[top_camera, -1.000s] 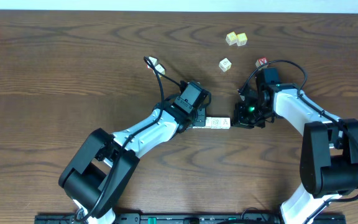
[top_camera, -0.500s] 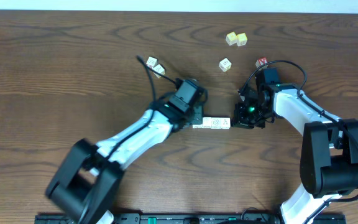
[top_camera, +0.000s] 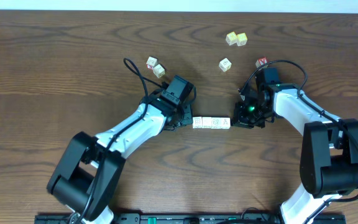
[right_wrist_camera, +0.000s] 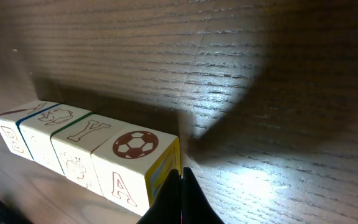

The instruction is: Lift 4 blocks

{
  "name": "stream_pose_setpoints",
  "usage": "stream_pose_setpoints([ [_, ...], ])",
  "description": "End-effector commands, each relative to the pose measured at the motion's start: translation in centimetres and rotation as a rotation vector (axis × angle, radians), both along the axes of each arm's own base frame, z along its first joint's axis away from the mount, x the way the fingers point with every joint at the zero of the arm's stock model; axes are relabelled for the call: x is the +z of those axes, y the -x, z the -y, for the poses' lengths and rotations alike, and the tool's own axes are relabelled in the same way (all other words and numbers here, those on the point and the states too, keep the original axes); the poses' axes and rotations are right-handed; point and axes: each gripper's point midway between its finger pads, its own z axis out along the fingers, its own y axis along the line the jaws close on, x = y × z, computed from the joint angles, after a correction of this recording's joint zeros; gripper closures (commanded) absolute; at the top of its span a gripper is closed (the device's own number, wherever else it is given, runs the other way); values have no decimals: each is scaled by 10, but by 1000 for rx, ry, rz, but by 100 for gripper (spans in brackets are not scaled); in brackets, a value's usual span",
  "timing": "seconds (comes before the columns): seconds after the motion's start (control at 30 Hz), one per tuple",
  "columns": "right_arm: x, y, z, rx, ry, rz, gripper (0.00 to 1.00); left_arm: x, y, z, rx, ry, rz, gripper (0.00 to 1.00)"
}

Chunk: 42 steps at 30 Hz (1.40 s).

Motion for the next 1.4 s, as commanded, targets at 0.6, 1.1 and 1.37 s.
stream_pose_setpoints([
  [0.6,-4,-1,-2,-21,-2,-10,99,-18,3,12,-15,45,-51,93],
  [1.1,-3,0,-3,-20,-10,-14,99,-18,6,23,-47,101,-71,93],
  [1.37,-2,1,-6,-18,-28,-17,99,-17,9,27,-89,117,-77,93],
])
